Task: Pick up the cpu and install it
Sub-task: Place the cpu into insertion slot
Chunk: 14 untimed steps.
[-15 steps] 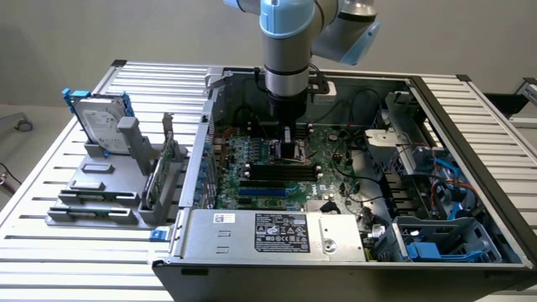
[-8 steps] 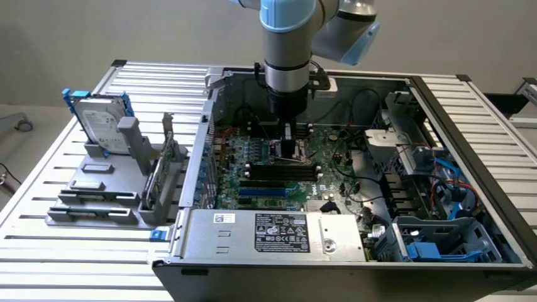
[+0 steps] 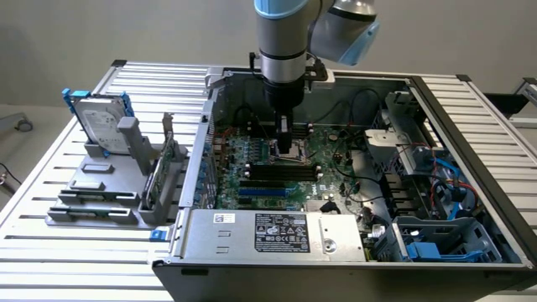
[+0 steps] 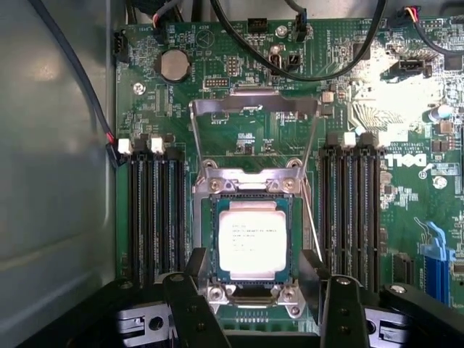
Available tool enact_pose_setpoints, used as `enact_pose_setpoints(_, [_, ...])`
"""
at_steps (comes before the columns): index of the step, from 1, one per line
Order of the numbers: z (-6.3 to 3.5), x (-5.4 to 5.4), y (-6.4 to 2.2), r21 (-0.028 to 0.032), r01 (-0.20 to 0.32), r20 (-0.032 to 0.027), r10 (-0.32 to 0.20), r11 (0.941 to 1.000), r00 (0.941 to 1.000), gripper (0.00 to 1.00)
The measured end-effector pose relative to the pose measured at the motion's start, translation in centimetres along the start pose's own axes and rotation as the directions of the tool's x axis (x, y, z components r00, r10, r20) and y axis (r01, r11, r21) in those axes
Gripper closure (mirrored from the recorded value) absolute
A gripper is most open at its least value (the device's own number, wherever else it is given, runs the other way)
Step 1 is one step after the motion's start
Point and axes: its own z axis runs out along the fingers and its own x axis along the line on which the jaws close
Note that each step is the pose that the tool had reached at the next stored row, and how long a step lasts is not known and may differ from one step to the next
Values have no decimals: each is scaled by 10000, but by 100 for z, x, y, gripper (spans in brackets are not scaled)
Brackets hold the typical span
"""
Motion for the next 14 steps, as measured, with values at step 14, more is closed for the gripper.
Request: enact_pose_setpoints(14, [-208,0,-209,-1,-72,-43,72,10000,10000,53])
